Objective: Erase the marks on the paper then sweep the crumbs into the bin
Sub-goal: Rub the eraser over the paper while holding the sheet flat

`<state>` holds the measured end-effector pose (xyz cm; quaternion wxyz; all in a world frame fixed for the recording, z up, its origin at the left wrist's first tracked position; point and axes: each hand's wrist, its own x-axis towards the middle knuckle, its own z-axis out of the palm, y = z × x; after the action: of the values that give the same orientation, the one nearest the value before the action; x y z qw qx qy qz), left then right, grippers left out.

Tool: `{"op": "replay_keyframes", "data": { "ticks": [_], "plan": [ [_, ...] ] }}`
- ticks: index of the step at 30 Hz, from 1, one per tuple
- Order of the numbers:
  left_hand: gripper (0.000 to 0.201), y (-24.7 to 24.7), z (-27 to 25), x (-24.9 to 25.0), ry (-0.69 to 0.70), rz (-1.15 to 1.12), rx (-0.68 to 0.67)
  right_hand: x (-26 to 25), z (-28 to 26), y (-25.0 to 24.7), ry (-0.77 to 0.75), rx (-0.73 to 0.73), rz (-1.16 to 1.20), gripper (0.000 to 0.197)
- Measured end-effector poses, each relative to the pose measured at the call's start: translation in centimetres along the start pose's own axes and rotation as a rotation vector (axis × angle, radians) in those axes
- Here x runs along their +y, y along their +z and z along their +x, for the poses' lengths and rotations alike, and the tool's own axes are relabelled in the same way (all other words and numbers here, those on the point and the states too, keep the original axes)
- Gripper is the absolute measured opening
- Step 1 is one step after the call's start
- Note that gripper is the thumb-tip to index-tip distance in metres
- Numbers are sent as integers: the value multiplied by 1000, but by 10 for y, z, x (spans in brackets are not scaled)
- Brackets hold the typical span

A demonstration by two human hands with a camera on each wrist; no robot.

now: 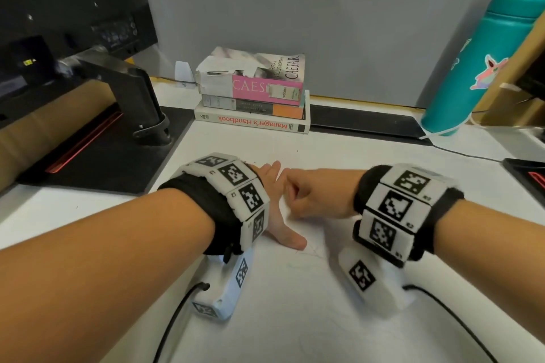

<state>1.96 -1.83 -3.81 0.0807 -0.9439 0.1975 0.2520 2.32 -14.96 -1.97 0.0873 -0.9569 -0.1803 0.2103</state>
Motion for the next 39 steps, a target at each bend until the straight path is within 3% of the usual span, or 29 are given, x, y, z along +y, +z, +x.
{"op": "replay_keyframes", "data": {
  "ticks": [2, 4, 6, 8, 10, 12, 14, 16, 18, 20, 22, 25, 29, 31, 33, 35, 39],
  "plan": [
    [124, 0, -1, 0, -4, 1, -14, 7, -4, -5, 47, 27, 67, 22],
    [124, -1, -2, 1, -6, 1, -15, 12, -4, -13, 125, 68, -18, 23],
    [124, -1, -4, 2, 3, 4, -10, 8, -3, -7, 98, 51, -137, 21],
    [123, -2, -3, 1, 7, 17, 0, 8, -5, 0, 36, 27, -75, 22],
    [123, -1, -3, 1, 3, 7, -11, 14, -10, -7, 95, 40, -23, 21],
    [125, -2, -3, 2, -3, -3, -15, 19, -11, -16, 173, 81, -115, 19],
    [124, -1, -2, 2, -4, -1, -16, 13, -9, -10, 134, 56, -187, 17],
    [123, -2, -1, 2, -7, 15, -16, 11, -8, -1, 66, 28, -97, 21],
    [124, -1, -1, 3, -12, 9, -25, 16, -11, -6, 123, 37, -45, 24],
    [125, -1, -2, 4, -23, 6, -27, 23, -12, -16, 215, 70, -137, 18],
    [125, -2, -2, 4, -26, 16, -36, 21, -12, -12, 188, 37, -196, 18],
    [123, -5, -2, 5, -26, 42, -45, 23, -15, -4, 102, -3, -2, 16],
    [123, -5, -4, 6, -23, 54, -33, 39, -20, -20, 264, 72, -147, 18],
    [123, -5, -3, 6, -23, 59, -32, 30, -17, -13, 189, 62, -172, 15],
    [122, -6, -2, 7, -29, 75, -31, 23, -16, -1, 95, 38, -39, 14],
    [123, -7, -3, 8, -33, 80, -43, 22, -19, -2, 110, 36, 13, 15],
    [123, -8, -4, 9, -41, 88, -49, 27, -15, -14, 221, 50, -224, 23]
  ]
}}
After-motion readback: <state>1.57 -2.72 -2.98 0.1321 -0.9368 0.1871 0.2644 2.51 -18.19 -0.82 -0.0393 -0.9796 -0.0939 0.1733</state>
